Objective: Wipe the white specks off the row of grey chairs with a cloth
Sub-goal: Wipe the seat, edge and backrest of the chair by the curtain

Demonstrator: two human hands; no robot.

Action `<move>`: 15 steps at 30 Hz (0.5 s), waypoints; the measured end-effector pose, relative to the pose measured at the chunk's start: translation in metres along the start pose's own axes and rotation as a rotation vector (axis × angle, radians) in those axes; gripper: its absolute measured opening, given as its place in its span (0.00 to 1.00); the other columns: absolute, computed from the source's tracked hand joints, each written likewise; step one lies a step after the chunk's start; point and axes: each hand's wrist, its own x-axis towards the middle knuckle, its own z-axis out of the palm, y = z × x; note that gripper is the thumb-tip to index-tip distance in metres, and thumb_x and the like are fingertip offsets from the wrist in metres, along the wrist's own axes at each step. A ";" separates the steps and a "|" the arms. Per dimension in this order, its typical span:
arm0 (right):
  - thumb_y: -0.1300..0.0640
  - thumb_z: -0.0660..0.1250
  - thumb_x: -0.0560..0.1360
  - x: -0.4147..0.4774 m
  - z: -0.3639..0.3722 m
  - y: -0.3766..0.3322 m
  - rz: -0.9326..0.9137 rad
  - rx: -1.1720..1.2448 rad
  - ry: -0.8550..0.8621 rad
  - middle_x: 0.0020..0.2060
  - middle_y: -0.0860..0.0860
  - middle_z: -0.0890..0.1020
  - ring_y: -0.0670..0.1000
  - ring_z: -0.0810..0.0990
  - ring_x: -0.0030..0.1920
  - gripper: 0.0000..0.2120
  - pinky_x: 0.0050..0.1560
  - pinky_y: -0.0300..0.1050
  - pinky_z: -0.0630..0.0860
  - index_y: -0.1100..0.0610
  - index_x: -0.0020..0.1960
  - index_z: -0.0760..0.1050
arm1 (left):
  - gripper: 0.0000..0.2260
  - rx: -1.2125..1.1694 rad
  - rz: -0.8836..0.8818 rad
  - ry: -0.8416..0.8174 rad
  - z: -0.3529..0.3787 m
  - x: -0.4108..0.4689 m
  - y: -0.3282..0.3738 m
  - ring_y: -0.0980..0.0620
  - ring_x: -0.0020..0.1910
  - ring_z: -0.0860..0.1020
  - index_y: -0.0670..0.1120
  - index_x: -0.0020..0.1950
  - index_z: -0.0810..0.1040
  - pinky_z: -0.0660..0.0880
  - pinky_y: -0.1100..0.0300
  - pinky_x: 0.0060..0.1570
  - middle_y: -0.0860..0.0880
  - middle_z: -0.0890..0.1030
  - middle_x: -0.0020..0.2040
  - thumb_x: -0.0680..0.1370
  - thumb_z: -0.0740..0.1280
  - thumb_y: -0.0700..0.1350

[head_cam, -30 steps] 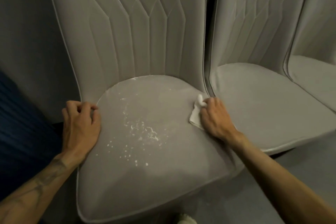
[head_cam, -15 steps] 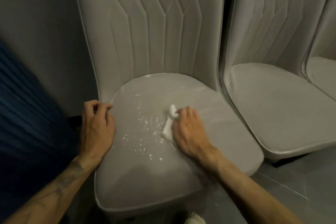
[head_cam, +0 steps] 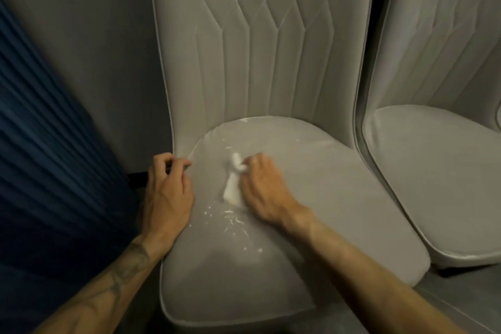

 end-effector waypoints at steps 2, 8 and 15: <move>0.59 0.55 0.82 -0.003 -0.003 -0.002 -0.129 0.075 -0.033 0.48 0.63 0.74 0.61 0.71 0.47 0.12 0.52 0.56 0.66 0.67 0.54 0.72 | 0.12 0.001 -0.006 -0.005 -0.001 0.000 0.000 0.43 0.61 0.74 0.42 0.65 0.78 0.79 0.45 0.54 0.45 0.67 0.66 0.84 0.61 0.41; 0.57 0.52 0.83 0.043 -0.043 0.120 0.476 -0.317 0.034 0.60 0.64 0.73 0.62 0.70 0.61 0.15 0.60 0.57 0.63 0.66 0.62 0.69 | 0.11 -0.011 -0.015 -0.004 -0.001 -0.001 0.003 0.44 0.59 0.74 0.41 0.65 0.78 0.79 0.46 0.55 0.44 0.68 0.65 0.84 0.63 0.39; 0.61 0.57 0.81 0.058 0.010 0.023 -0.086 0.047 -0.030 0.49 0.66 0.76 0.63 0.72 0.48 0.10 0.52 0.59 0.65 0.68 0.51 0.73 | 0.11 -0.018 -0.041 0.004 0.000 -0.001 0.003 0.43 0.61 0.74 0.42 0.64 0.78 0.79 0.43 0.57 0.45 0.68 0.65 0.83 0.63 0.39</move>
